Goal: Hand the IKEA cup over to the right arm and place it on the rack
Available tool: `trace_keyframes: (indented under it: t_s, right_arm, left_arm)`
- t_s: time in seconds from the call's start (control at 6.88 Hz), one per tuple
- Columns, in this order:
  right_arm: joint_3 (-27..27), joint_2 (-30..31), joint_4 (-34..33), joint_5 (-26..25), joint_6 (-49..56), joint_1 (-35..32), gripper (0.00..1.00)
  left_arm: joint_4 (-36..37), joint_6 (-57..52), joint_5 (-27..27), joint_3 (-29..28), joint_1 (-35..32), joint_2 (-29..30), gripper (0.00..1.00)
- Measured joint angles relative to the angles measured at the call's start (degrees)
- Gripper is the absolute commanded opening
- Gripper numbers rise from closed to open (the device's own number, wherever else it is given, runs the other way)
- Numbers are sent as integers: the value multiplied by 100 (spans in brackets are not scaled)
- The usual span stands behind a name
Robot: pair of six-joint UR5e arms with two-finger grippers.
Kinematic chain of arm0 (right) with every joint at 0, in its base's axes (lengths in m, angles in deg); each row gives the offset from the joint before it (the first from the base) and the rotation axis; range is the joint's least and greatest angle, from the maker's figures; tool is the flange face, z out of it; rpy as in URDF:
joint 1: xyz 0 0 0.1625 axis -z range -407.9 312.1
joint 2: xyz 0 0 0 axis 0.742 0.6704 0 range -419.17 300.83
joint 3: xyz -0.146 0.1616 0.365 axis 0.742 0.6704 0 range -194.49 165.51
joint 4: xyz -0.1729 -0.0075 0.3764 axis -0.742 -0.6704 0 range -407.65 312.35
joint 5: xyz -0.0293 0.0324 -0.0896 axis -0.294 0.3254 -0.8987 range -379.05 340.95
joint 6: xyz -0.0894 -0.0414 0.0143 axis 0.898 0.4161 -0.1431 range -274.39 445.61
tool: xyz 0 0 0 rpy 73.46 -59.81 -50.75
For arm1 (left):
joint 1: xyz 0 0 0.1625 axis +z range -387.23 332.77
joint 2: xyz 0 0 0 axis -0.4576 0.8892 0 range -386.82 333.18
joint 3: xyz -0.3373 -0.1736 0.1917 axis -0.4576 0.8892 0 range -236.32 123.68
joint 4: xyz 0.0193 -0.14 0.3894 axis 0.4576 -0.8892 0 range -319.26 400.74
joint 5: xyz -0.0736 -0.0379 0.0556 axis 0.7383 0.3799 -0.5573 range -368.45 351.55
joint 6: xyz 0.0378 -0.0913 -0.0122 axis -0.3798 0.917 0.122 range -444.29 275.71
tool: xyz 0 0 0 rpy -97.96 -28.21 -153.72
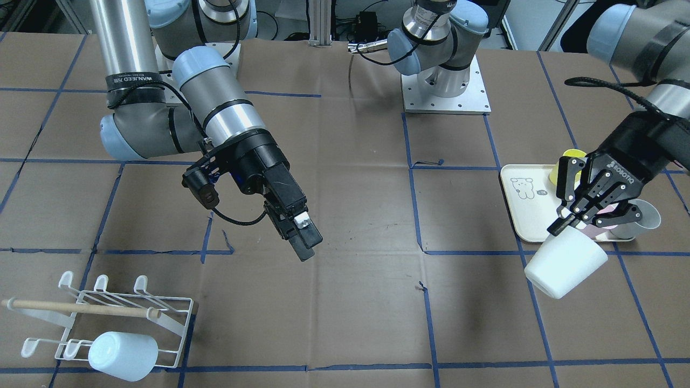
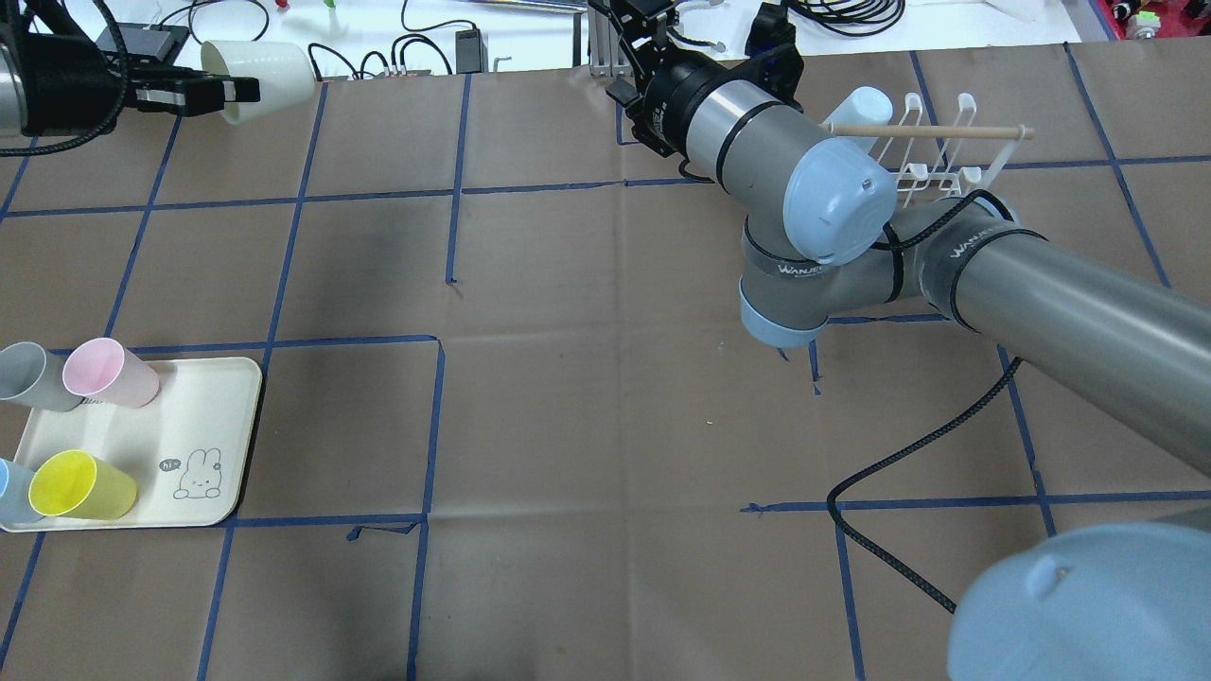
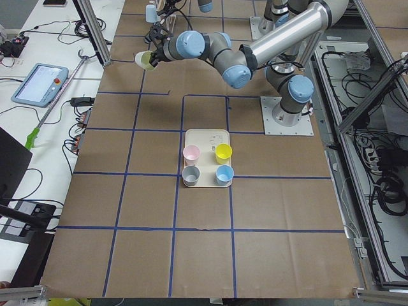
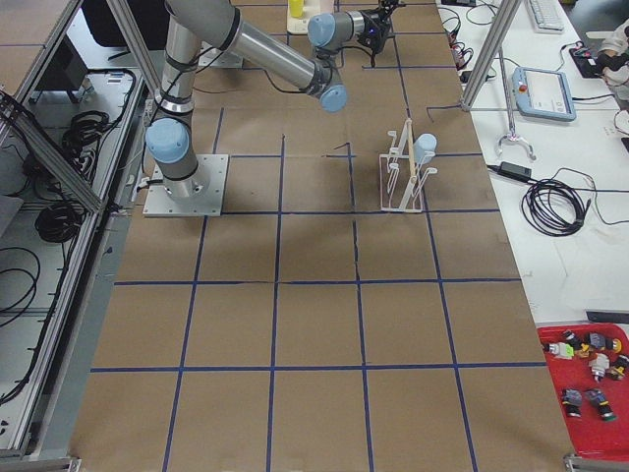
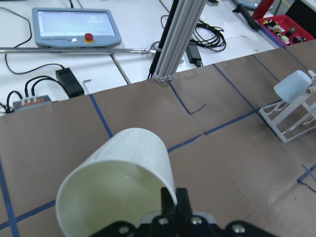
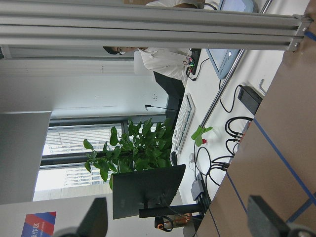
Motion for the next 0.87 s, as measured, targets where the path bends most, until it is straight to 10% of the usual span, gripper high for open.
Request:
trace_keyframes:
  t_s: [0.87]
  right_arm:
    - [-525,46,522,44,12,-111,100]
  left_arm:
    - [3230,140,1724,1091,-478,856,1]
